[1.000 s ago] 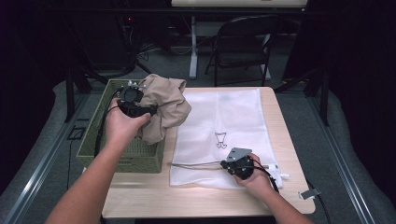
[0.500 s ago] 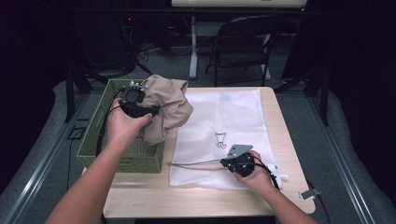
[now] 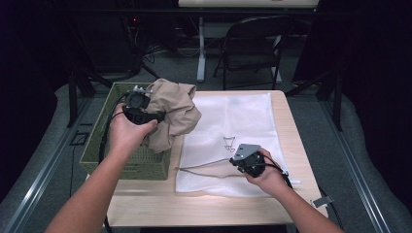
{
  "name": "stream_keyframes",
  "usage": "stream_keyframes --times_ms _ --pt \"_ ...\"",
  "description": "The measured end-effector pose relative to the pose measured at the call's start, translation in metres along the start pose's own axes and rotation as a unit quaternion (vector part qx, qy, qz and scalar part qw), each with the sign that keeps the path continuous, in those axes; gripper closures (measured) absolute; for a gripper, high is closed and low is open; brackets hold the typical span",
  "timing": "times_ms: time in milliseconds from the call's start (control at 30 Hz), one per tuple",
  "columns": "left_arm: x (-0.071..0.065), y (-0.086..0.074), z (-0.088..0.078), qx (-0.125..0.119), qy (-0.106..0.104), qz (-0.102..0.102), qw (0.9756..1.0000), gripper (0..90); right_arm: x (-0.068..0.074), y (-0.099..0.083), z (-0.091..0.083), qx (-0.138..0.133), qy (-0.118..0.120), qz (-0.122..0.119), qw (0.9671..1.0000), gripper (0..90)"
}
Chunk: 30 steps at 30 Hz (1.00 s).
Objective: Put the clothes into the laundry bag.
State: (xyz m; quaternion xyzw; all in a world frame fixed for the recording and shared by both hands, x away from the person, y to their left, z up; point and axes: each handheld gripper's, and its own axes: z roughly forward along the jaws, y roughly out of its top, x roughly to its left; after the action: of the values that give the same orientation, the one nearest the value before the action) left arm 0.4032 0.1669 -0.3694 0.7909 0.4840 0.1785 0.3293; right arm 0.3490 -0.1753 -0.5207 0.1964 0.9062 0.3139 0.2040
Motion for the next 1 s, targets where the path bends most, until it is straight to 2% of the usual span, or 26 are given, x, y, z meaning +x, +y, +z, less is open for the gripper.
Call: stream_keyframes --times_ms 100,267,467,667,767,800,833,1000 --pt "0.000 -0.001 -0.001 -0.001 -0.002 -0.001 1.0000 59.9 0.000 0.004 -0.003 0.006 -0.014 -0.016 0.9998 88.4" --pt "-0.001 -0.002 -0.003 -0.001 -0.001 0.003 1.0000 59.9 -0.004 0.012 -0.007 0.009 -0.019 -0.030 0.9993 88.5" --pt "-0.003 -0.005 -0.005 0.005 0.000 0.004 1.0000 59.9 -0.013 0.020 -0.012 -0.006 -0.014 -0.019 0.9997 88.5" --pt "-0.005 -0.007 -0.007 0.005 -0.002 0.006 1.0000 59.9 -0.019 0.031 -0.020 -0.013 -0.019 -0.029 0.9993 88.5" --pt "-0.006 -0.008 -0.007 0.004 -0.005 0.006 1.0000 59.9 -0.021 0.036 -0.023 -0.008 -0.022 -0.039 0.9990 88.5" --pt "-0.006 -0.008 -0.008 0.004 -0.005 0.006 1.0000 59.9 -0.021 0.037 -0.022 -0.016 -0.023 -0.033 0.9990 88.5" --pt "-0.006 -0.008 -0.008 0.004 -0.007 0.007 0.9999 59.9 -0.023 0.039 -0.023 -0.009 -0.027 -0.040 0.9988 88.5" --pt "-0.007 -0.009 -0.009 0.007 -0.008 0.010 0.9999 59.9 -0.028 0.045 -0.024 -0.008 -0.025 -0.045 0.9987 88.5"
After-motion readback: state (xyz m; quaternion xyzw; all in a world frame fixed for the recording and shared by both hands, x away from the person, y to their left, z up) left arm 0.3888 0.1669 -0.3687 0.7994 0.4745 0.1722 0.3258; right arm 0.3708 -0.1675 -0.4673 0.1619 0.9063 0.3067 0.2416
